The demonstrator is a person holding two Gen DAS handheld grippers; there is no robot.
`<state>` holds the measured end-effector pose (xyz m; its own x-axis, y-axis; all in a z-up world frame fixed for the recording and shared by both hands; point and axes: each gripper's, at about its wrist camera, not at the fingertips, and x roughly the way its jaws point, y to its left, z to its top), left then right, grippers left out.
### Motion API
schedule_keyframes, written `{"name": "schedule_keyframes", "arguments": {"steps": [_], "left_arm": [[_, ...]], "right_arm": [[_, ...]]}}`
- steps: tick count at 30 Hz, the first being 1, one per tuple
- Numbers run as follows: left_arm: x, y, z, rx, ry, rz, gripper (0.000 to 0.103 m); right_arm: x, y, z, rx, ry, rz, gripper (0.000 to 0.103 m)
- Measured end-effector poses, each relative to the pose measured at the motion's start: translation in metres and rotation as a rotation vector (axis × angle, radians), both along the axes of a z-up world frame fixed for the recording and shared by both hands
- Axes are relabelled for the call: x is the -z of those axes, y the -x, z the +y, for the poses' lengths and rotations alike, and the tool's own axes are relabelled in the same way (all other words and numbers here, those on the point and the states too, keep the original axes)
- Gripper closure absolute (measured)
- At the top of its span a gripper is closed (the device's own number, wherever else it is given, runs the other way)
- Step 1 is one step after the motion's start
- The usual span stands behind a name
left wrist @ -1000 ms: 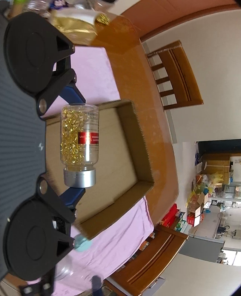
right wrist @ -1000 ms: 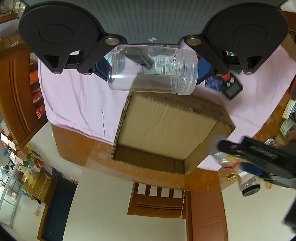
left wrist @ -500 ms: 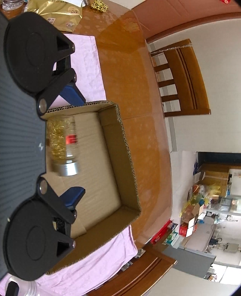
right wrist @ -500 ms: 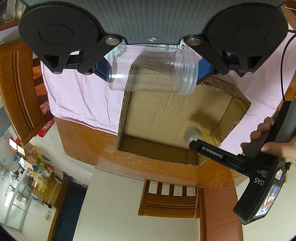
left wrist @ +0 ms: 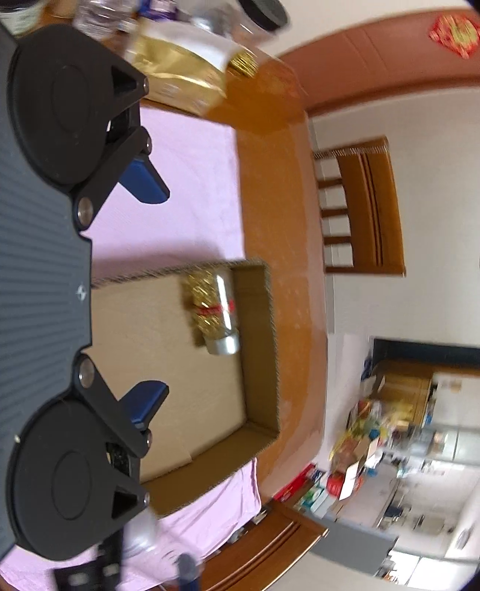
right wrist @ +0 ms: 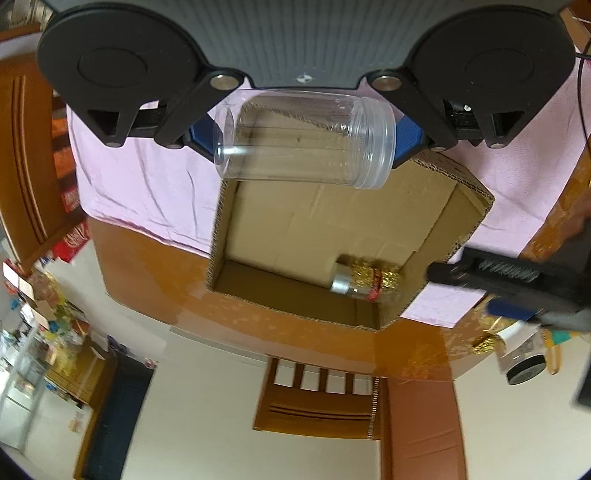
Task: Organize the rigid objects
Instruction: 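Drop capsule bottle into box with left tool while right tool drops the jar in, then grasp the MEDICAL swab tub with left tool while right tool grasps the grey cat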
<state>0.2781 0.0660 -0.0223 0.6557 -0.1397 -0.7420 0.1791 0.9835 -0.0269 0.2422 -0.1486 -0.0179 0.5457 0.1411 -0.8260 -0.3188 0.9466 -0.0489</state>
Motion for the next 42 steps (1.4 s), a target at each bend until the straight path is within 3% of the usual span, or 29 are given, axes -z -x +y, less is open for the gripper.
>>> {"name": "schedule_keyframes", "arguments": {"steps": [5,14,17,19,31,42], "left_arm": [[0.008,0.026,0.013,-0.104,-0.028,0.017,0.001],[0.027,0.06,0.041,-0.25,-0.009,0.085,0.001],[0.03,0.064,0.049,-0.286,-0.005,0.092,0.001],[0.032,0.065,0.052,-0.299,-0.005,0.097,0.001],[0.035,0.071,0.044,-0.263,-0.03,0.099,0.001],[0.039,0.087,0.029,-0.189,-0.038,0.092,0.001]], "right_arm": [[0.007,-0.03,0.003,-0.034,-0.025,0.013,0.01],[0.019,-0.09,0.016,-0.054,-0.024,-0.004,0.009],[0.021,-0.101,0.017,-0.039,-0.028,-0.02,0.0],[0.02,-0.103,0.017,-0.035,-0.021,-0.032,0.0],[0.018,-0.054,-0.002,0.01,-0.001,-0.05,0.0],[0.046,0.028,-0.023,0.123,-0.011,-0.048,0.0]]}}
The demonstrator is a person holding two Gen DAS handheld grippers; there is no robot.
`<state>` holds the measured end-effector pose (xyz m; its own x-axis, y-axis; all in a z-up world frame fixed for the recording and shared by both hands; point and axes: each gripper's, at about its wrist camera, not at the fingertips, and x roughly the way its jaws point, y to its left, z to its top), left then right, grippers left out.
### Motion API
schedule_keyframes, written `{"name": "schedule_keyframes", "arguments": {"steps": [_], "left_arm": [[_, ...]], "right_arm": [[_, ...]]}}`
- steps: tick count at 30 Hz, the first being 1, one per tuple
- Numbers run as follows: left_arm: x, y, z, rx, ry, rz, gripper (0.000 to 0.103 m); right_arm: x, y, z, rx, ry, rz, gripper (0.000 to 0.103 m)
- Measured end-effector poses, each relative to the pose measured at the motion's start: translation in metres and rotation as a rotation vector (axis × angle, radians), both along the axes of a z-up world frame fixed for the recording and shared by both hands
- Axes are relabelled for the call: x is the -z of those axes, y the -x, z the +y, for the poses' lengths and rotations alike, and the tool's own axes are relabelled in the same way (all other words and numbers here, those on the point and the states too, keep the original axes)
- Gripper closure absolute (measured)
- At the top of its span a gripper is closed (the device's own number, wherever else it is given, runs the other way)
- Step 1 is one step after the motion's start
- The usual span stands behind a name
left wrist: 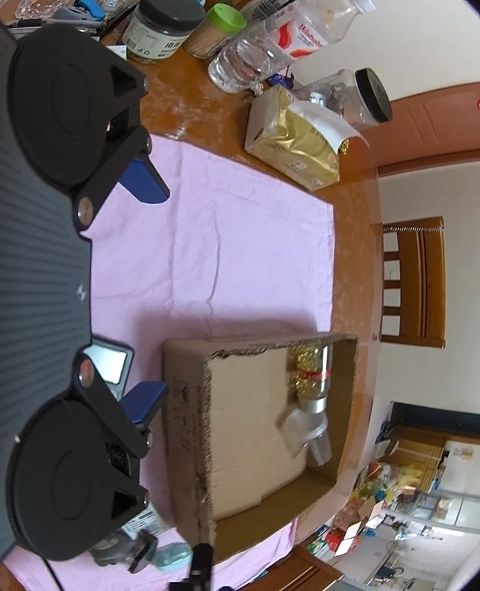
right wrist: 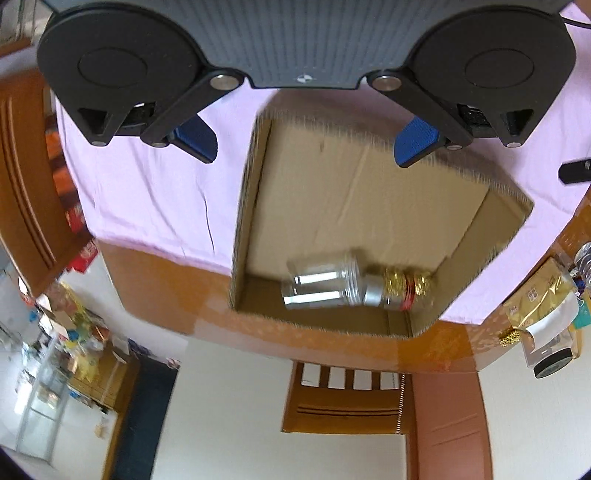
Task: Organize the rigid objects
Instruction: 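Grasp the MEDICAL swab tub with left tool while right tool grasps the grey cat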
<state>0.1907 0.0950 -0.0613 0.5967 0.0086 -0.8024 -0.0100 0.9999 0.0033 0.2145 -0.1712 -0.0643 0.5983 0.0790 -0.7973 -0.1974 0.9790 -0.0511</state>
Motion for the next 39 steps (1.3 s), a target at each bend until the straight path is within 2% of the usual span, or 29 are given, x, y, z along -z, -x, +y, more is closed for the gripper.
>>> {"name": "schedule_keyframes", "arguments": {"steps": [6,16,25,28,39], "left_arm": [[0.006,0.013,-0.014,0.066,0.008,-0.003,0.001],[0.005,0.039,-0.043,0.103,0.017,-0.001,0.001],[0.012,0.057,-0.084,0.213,-0.023,0.011,0.001],[0.018,0.06,-0.097,0.251,-0.02,0.027,0.001],[0.04,0.056,-0.118,0.238,-0.079,0.067,0.001]], "right_arm": [[0.018,0.04,-0.012,0.047,-0.014,0.029,0.0],[0.06,0.083,-0.023,-0.027,-0.006,0.139,0.0],[0.089,0.086,-0.022,-0.089,0.003,0.201,0.0],[0.091,0.086,-0.021,-0.119,0.001,0.187,0.0],[0.091,0.083,-0.021,-0.158,0.004,0.19,0.0]]}}
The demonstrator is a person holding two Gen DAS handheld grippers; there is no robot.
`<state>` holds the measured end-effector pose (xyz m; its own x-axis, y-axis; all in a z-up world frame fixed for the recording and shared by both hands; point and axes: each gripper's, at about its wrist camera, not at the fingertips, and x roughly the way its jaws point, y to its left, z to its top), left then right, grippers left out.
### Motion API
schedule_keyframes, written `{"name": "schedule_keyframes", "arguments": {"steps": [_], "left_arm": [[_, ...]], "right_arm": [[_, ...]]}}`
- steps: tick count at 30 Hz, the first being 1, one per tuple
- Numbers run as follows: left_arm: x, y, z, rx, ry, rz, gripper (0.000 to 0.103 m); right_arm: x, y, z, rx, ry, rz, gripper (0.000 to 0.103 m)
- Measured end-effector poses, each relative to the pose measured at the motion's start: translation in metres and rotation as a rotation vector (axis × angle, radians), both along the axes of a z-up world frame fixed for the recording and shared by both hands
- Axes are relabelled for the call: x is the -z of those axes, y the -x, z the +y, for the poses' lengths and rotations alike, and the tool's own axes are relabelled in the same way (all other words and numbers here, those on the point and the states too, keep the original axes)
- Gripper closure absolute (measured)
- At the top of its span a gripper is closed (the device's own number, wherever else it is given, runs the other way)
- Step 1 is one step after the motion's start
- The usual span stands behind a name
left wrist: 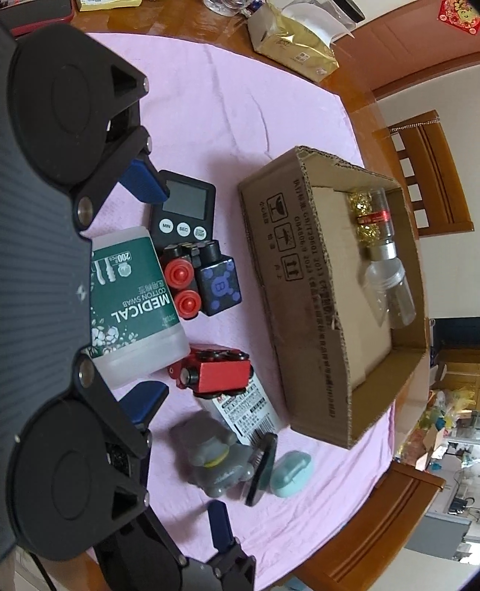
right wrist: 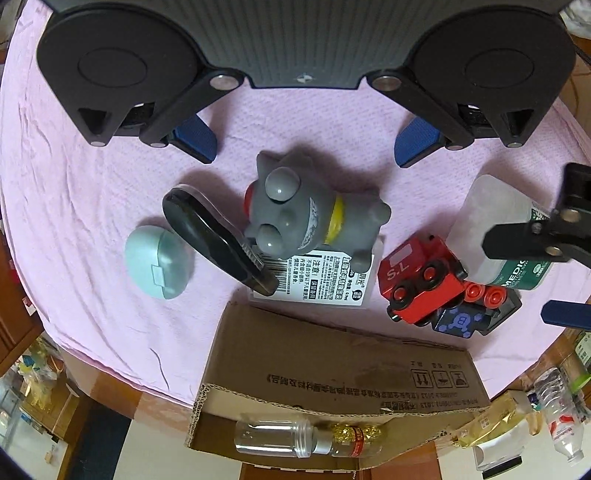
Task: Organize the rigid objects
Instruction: 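Grasp the MEDICAL swab tub with left tool while right tool grasps the grey cat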
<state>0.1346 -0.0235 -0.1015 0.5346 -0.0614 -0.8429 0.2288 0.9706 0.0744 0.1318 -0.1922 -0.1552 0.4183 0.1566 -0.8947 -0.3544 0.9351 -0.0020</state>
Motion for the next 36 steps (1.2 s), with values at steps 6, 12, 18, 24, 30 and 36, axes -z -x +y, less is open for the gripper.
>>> {"name": "schedule_keyframes", "arguments": {"steps": [6,12,18,24,30,36], "left_arm": [[0.004,0.002,0.003,-0.015,0.007,0.013,0.001],[0.003,0.009,0.009,-0.008,-0.008,0.032,0.001],[0.005,0.017,0.023,-0.015,-0.014,0.063,0.001],[0.018,0.016,0.023,-0.026,0.0,0.09,0.005],[0.022,0.01,0.02,-0.021,0.044,0.097,0.02],[0.022,0.01,0.027,-0.053,0.033,0.105,0.02]], "right_arm": [[0.0,0.001,-0.002,-0.016,-0.001,-0.002,0.0],[0.0,0.001,-0.001,-0.024,-0.001,-0.003,0.0],[0.0,0.001,-0.001,-0.027,-0.001,-0.003,0.0],[-0.001,0.001,-0.001,-0.031,-0.002,-0.007,0.0],[-0.001,0.003,-0.002,-0.035,-0.007,-0.019,0.0],[0.0,0.004,-0.003,-0.035,-0.01,-0.022,0.0]]}}
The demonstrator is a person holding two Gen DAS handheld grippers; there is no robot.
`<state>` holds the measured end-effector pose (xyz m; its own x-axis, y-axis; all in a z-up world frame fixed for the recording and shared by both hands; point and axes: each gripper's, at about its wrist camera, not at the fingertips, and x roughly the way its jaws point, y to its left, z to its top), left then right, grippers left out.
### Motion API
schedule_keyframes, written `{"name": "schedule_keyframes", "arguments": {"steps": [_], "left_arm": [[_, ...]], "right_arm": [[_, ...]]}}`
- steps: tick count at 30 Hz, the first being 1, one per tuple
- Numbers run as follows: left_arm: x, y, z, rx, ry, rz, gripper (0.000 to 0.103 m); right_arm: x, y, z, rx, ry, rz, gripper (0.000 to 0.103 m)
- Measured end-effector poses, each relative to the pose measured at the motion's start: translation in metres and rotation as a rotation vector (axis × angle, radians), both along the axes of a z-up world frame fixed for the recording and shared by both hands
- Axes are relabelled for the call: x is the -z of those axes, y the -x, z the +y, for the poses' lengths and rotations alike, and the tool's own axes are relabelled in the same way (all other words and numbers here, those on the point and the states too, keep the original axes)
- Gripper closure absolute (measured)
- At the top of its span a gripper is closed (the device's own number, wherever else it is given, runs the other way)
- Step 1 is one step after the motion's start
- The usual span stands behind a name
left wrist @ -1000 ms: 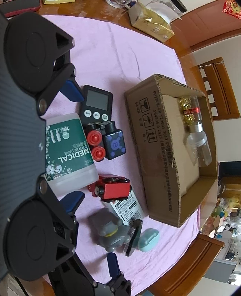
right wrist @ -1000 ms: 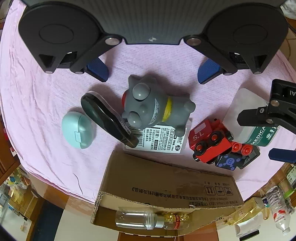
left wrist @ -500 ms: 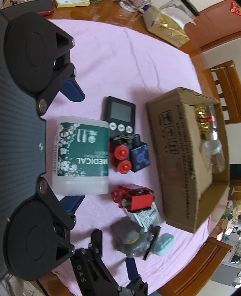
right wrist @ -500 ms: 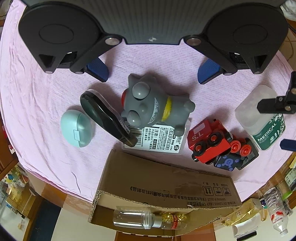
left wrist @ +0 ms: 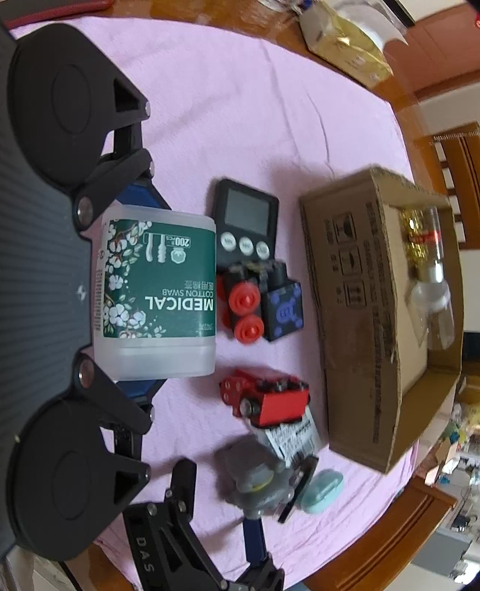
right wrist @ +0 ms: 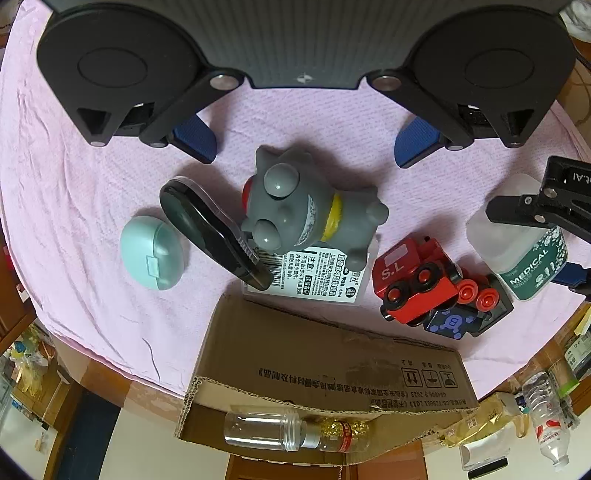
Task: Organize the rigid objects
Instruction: 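Grasp the MEDICAL swab tub with left tool while right tool grasps the grey cat, then carry the swab tub to the box with left tool while right tool lifts the cat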
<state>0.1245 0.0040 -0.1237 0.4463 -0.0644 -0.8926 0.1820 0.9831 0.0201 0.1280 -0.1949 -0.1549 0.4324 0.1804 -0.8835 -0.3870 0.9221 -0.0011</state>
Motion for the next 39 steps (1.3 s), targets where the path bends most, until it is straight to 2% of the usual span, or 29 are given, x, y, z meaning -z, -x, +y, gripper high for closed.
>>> {"name": "schedule_keyframes", "arguments": {"steps": [6,11,18,20,25,34,39], "left_arm": [[0.0,0.001,0.016,-0.051,-0.001,0.014,0.02],[-0.001,0.002,0.017,-0.049,-0.008,0.013,0.02],[0.0,0.001,0.018,-0.049,-0.002,0.015,0.02],[-0.001,0.001,0.018,-0.051,-0.001,0.016,0.02],[0.0,0.001,0.019,-0.047,0.003,0.016,0.019],[-0.001,-0.001,0.017,-0.037,-0.011,0.027,0.019],[-0.007,-0.004,0.014,-0.028,-0.028,0.024,0.017]], "right_arm": [[-0.001,-0.006,0.009,-0.015,0.0,0.006,0.0],[0.001,-0.017,0.024,-0.049,-0.004,-0.006,0.0],[-0.001,-0.03,0.027,-0.033,-0.019,-0.004,0.001],[-0.003,-0.032,0.026,-0.013,-0.015,-0.005,0.005],[-0.008,-0.034,0.02,0.033,-0.006,-0.008,0.023],[-0.01,-0.017,0.017,-0.032,0.011,0.022,0.025],[-0.01,-0.015,0.018,-0.01,0.012,0.034,0.023]]}}
